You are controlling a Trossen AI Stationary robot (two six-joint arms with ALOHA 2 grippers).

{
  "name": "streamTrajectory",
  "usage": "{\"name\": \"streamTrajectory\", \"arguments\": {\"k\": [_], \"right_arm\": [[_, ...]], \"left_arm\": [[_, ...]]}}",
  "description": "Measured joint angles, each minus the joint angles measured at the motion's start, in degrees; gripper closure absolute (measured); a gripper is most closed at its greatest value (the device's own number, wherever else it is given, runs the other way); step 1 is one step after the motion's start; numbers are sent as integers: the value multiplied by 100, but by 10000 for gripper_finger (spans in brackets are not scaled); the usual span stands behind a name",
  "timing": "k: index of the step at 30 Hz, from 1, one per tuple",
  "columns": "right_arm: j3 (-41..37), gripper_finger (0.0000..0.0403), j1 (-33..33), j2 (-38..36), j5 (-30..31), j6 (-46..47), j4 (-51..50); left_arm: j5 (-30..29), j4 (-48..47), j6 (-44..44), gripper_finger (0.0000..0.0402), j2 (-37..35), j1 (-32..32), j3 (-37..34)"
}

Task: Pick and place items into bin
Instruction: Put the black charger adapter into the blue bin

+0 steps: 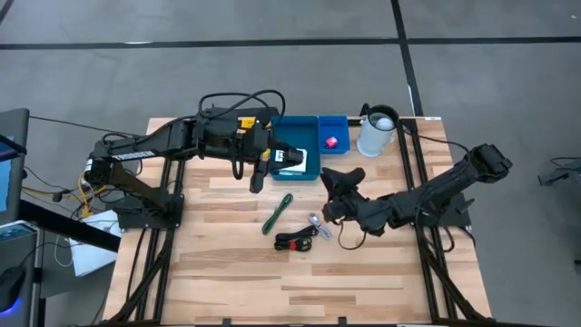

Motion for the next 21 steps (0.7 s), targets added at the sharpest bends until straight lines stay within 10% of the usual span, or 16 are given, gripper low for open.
{"name": "streamTrajectory", "arguments": {"k": [21], "right_arm": [[1137,145,-699,0,-1071,-1076,119]], "left_arm": [[-12,364,-664,250,-2,-2,2]]}}
